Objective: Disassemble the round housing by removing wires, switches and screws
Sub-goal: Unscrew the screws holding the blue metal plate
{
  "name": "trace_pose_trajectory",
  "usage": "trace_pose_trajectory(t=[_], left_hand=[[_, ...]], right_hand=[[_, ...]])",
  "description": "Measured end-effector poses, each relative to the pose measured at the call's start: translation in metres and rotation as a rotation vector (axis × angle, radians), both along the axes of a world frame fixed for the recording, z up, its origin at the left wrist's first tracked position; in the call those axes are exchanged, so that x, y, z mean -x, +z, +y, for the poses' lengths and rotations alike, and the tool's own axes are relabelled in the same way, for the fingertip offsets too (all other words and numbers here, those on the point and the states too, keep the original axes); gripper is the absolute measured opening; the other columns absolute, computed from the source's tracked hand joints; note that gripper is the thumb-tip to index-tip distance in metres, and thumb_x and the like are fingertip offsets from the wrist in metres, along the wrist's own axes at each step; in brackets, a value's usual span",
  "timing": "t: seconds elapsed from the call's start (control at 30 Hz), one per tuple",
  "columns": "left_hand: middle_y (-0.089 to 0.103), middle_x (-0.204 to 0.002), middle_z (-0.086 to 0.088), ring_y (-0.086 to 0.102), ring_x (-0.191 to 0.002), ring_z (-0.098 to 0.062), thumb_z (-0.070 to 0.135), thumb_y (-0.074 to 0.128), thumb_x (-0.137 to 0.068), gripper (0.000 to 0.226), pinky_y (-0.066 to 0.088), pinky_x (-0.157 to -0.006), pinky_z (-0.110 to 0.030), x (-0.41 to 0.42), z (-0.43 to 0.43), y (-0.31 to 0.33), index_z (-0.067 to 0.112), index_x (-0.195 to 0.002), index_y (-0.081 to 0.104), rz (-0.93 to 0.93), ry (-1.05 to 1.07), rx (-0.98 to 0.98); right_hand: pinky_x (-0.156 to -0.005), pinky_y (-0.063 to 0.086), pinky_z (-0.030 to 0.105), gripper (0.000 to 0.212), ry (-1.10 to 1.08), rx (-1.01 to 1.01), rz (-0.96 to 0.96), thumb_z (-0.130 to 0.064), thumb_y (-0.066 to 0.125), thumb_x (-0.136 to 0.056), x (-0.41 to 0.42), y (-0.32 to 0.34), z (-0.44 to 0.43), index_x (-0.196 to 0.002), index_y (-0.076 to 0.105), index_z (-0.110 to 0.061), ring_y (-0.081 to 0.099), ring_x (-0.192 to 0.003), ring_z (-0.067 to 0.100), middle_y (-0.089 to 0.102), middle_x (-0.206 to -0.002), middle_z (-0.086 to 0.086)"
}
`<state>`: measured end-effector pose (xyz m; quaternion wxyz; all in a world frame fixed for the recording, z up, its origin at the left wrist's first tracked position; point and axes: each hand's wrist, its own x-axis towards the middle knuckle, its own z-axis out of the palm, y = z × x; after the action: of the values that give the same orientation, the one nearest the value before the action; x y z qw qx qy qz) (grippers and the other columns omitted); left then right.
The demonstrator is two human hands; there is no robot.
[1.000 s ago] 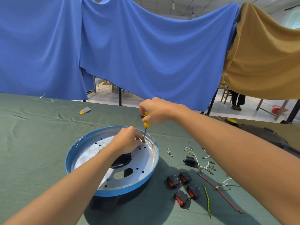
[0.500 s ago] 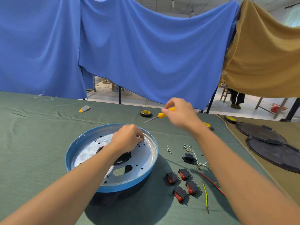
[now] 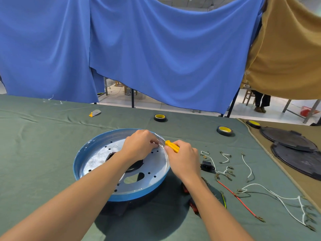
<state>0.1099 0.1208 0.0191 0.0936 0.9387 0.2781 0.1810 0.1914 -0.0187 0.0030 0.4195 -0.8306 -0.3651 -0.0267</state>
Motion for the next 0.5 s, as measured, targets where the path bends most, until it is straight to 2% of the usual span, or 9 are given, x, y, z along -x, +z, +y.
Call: trace_pose_trajectory(t=[0.07, 0.17, 0.3, 0.5], left_hand=[[0.069, -0.109, 0.010, 0.059, -0.101, -0.019, 0.032, 0.060, -0.095, 0.019, 0.050, -0.072, -0.034, 0.0013, 0.0022, 0.0003, 0.042, -0.105, 0.073, 0.016, -0.009, 0.037], [0.069, -0.108, 0.009, 0.060, -0.101, -0.020, 0.025, 0.058, -0.096, 0.023, 0.052, -0.076, -0.036, 0.0012, 0.0025, 0.0014, 0.040, -0.105, 0.074, 0.024, 0.004, 0.015], [0.065, -0.108, 0.004, 0.057, -0.101, -0.022, 0.024, 0.051, -0.098, 0.023, 0.045, -0.069, -0.035, -0.0024, -0.0016, 0.0017, 0.031, -0.102, 0.072, 0.079, 0.013, -0.146], [0.061, -0.103, 0.000, 0.056, -0.098, -0.021, 0.034, 0.046, -0.100, 0.028, 0.045, -0.064, -0.035, -0.0051, -0.0055, -0.0018, 0.016, -0.095, 0.067, 0.108, 0.032, -0.291]], right_hand=[[-0.050, 0.031, 0.028, 0.031, -0.014, -0.003, 0.000, -0.039, 0.056, -0.092, 0.0014, -0.0018, -0.0004, -0.071, 0.057, -0.016, 0.053, -0.066, 0.024, 0.057, -0.065, 0.001], [-0.052, 0.032, 0.028, 0.030, -0.018, -0.001, 0.009, -0.039, 0.056, -0.093, 0.0011, -0.0020, 0.0001, -0.073, 0.057, -0.016, 0.055, -0.069, 0.025, 0.058, -0.068, 0.002], [-0.056, 0.040, 0.029, 0.027, -0.015, 0.004, 0.022, -0.040, 0.054, -0.094, 0.0029, -0.0031, 0.0015, -0.080, 0.060, -0.018, 0.056, -0.075, 0.025, 0.061, -0.074, 0.003], [-0.061, 0.049, 0.035, 0.027, -0.020, -0.018, 0.035, -0.041, 0.052, -0.095, 0.0033, -0.0068, 0.0019, -0.085, 0.061, -0.018, 0.056, -0.077, 0.023, 0.061, -0.077, 0.002]])
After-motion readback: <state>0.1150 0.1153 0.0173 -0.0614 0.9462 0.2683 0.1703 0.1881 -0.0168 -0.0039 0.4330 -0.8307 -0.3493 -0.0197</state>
